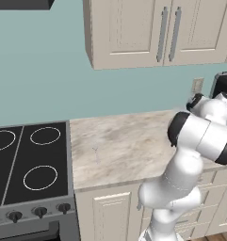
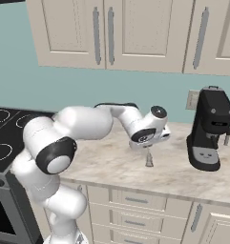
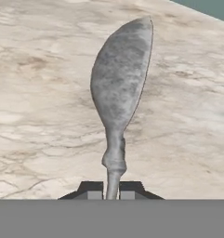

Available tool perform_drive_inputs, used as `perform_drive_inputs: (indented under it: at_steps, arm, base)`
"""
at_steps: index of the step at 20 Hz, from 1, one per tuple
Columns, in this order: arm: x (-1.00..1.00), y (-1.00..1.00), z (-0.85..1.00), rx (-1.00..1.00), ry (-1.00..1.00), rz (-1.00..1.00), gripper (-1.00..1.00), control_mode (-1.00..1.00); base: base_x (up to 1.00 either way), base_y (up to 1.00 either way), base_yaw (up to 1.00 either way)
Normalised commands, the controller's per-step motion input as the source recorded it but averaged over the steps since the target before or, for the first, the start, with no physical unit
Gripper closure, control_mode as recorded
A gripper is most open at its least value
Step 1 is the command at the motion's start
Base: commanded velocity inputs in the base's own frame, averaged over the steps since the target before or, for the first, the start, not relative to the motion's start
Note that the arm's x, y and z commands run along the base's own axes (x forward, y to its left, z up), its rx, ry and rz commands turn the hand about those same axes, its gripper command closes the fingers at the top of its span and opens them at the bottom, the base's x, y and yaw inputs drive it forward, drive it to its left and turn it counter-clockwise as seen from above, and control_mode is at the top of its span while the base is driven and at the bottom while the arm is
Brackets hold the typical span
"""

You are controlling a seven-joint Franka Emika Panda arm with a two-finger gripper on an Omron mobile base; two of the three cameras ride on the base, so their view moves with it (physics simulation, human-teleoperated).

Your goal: Take the fork and place it on the left side of the plate. Then take the spoon and place it on the right side of the plate. Make sure they're directly next to the plate.

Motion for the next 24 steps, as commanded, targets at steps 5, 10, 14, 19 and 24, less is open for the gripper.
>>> perform_drive_inputs:
  at_steps: [5, 10, 14, 19, 24]
  arm:
    - [-0.31, 0.35, 0.89, 0.0, 0.0, 0.05, 1.0, -1.0]
    - [-0.4, 0.42, 0.61, 0.0, 0.0, 0.04, 1.0, -1.0]
    - [-0.58, 0.53, 0.05, -0.06, 0.0, 0.07, 1.0, -1.0]
    - [-0.48, 0.47, 0.03, -0.09, -0.03, 0.11, 1.0, -1.0]
    - [-0.04, 0.08, 0.06, -0.01, -0.02, 0.03, 1.0, 1.0]
  base:
    - [0.0, 0.0, 0.0]
    - [0.0, 0.0, 0.0]
    - [0.0, 0.0, 0.0]
    - [0.0, 0.0, 0.0]
    - [-0.08, 0.27, 0.17]
